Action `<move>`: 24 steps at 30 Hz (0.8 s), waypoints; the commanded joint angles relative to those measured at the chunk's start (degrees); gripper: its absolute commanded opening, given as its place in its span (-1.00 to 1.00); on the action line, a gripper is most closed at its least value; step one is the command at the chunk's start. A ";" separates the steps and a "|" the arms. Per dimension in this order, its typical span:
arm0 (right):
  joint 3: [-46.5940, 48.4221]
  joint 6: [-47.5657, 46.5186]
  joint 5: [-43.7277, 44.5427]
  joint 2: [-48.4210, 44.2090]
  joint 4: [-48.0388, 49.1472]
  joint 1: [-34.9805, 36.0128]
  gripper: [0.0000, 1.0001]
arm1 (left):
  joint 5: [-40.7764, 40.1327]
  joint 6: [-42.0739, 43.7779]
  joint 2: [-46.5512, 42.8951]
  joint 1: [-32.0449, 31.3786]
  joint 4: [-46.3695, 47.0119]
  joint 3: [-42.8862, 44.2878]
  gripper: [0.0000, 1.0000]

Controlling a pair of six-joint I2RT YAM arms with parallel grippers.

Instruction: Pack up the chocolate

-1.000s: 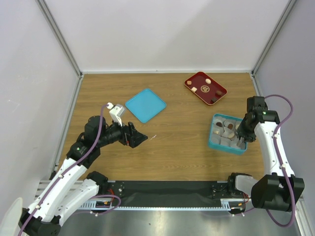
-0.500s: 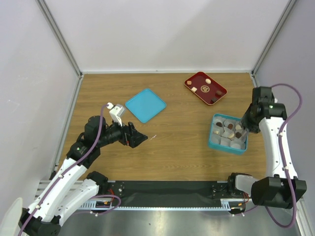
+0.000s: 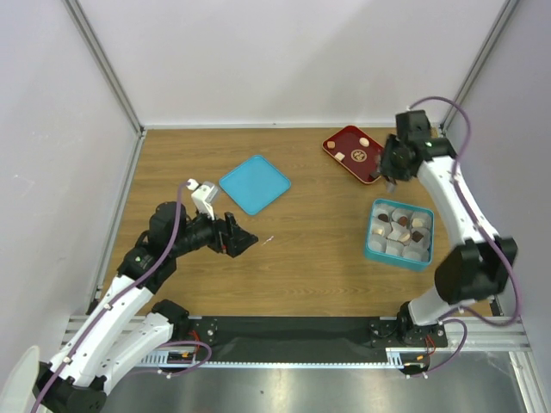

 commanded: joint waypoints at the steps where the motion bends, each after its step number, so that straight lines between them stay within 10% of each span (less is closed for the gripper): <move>1: 6.61 -2.96 -3.22 6.25 9.79 1.43 -0.12 | -0.70 0.14 0.37 0.16 1.89 0.27 0.99; 14: 22.70 -0.59 -0.48 29.20 13.41 3.11 -0.01 | -6.14 0.49 0.73 0.07 1.27 -0.52 0.99; 24: 12.61 2.83 -10.51 26.66 19.55 1.09 0.04 | -16.25 1.37 2.13 0.07 0.57 0.09 1.00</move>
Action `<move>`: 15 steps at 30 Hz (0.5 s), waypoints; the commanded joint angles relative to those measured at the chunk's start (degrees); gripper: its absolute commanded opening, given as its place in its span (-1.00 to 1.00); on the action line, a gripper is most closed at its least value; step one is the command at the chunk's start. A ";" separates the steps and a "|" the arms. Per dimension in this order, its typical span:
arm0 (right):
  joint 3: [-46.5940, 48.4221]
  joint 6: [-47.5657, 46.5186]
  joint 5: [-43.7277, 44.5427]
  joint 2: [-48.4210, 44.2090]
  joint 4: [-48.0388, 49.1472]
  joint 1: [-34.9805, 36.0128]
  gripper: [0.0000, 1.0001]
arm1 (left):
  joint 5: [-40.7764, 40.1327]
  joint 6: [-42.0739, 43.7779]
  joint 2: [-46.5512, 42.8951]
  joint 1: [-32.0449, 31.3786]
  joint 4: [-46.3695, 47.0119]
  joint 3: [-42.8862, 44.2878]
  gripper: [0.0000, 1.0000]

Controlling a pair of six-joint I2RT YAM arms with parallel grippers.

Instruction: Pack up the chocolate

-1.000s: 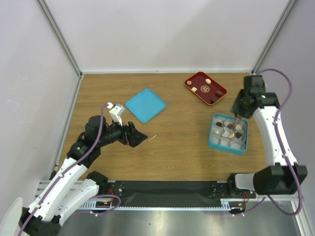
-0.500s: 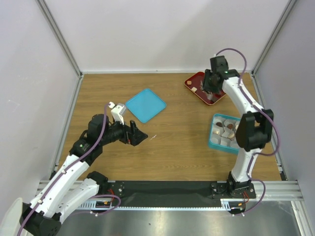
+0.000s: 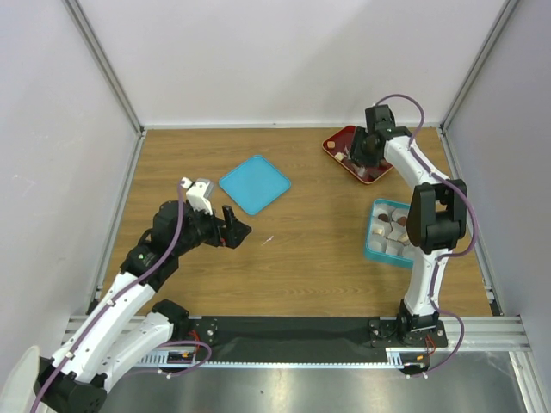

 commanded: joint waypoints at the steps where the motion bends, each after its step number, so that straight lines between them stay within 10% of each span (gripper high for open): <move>1: -2.11 3.12 -5.73 -2.71 5.43 -1.76 0.04 | -5.21 1.28 1.32 0.18 0.27 0.62 0.99; 15: -0.71 5.33 -0.73 -4.03 6.76 0.26 0.03 | -7.86 1.02 1.59 0.09 -1.75 0.88 1.00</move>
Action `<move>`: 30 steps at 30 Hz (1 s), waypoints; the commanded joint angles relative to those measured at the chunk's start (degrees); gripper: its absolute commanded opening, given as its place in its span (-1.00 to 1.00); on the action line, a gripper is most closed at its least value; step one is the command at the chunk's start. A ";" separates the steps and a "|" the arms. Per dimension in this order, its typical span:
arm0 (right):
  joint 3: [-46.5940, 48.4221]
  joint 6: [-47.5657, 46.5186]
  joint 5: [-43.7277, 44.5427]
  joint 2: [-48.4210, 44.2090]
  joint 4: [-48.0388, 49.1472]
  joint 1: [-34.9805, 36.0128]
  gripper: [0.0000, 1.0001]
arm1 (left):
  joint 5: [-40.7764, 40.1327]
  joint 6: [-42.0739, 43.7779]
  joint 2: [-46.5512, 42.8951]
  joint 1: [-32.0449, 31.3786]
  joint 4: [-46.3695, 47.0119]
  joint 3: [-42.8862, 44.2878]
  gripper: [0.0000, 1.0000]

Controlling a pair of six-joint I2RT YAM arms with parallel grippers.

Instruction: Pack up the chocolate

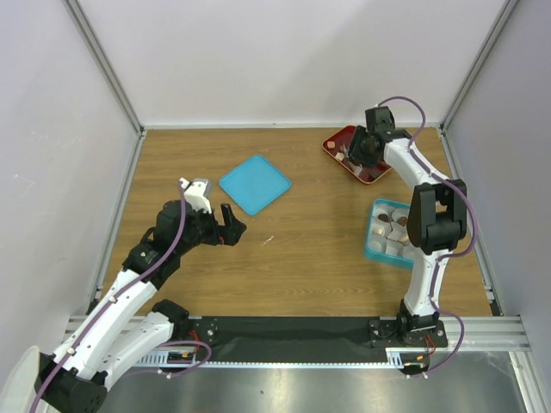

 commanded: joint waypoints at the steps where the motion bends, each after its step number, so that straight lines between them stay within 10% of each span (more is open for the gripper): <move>1: 2.31 -0.40 1.74 -3.79 1.41 0.85 0.03 | -0.34 1.11 0.13 0.09 -0.27 1.32 0.99; 30: 8.81 4.69 16.68 1.57 -7.04 9.20 0.04 | 7.66 1.02 2.77 0.09 -0.98 1.58 0.99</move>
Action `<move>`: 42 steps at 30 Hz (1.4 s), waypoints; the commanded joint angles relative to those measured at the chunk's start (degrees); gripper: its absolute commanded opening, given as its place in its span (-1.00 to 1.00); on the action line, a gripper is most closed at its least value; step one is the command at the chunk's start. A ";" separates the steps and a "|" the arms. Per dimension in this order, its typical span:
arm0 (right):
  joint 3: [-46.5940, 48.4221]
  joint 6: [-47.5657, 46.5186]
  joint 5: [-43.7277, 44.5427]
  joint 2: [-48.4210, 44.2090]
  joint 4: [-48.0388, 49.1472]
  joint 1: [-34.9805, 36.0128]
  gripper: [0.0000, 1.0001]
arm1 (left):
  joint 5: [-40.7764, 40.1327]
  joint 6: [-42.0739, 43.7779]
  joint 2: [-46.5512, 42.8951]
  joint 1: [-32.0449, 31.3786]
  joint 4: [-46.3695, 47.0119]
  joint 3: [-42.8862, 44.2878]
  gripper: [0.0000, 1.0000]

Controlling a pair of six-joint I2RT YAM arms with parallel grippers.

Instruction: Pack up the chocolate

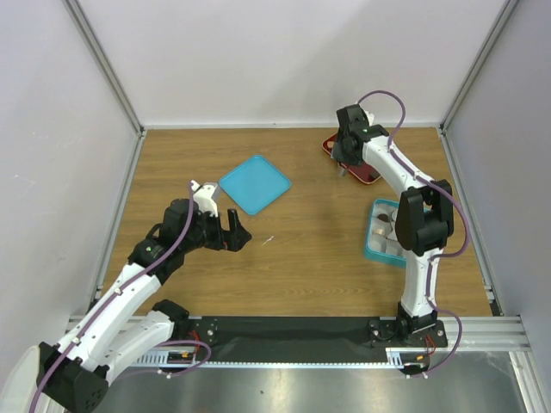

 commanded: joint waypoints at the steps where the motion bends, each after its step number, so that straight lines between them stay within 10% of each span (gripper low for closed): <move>1: 2.23 1.96 0.33 0.67 0.77 -0.11 0.04 | 1.34 1.02 -0.38 0.09 1.78 1.56 0.99; 42: 6.01 0.74 -5.29 -0.11 -1.16 -3.98 -0.30 | 2.40 1.20 0.58 0.09 1.95 1.82 0.99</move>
